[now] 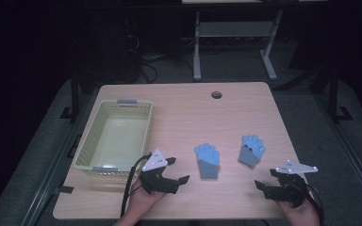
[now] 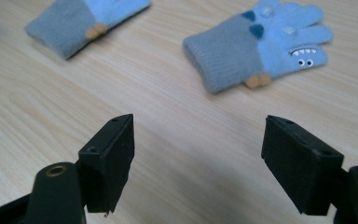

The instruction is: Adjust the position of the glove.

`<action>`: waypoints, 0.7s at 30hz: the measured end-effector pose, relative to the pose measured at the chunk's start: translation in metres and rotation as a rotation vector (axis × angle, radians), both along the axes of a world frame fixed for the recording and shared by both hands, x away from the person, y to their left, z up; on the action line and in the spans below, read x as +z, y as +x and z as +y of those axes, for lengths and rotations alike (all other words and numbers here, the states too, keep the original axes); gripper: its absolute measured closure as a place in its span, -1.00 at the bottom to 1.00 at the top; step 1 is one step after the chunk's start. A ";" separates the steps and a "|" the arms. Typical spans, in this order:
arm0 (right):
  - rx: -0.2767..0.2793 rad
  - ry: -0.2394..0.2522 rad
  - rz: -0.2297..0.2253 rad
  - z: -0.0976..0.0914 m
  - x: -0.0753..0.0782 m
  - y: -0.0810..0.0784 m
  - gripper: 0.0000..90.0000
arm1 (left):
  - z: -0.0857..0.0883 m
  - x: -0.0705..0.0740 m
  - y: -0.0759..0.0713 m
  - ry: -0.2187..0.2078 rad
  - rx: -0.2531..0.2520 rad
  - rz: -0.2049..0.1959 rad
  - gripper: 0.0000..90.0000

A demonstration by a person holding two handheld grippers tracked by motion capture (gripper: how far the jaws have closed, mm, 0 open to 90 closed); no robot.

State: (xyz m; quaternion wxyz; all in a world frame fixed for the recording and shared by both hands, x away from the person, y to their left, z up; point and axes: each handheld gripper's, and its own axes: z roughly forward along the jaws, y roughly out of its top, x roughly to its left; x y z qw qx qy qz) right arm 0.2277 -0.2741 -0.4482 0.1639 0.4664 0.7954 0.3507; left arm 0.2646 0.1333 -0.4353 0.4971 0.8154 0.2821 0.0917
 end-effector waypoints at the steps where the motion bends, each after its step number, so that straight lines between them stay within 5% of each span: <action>1: 0.000 0.007 -0.005 0.000 0.001 0.001 -0.44 | 0.000 0.000 0.000 0.003 0.003 0.003 -0.60; 12: -0.023 0.025 -0.009 0.001 0.005 0.004 -0.49 | 0.003 -0.001 -0.001 0.017 0.013 0.005 -0.60; 16: -0.038 -0.006 -0.011 -0.002 0.010 0.014 -0.50 | 0.006 0.000 -0.001 0.013 0.023 0.010 -0.60; 21: -0.048 0.030 0.018 -0.006 0.018 0.030 -0.53 | 0.009 0.002 0.000 0.000 0.028 0.012 -0.60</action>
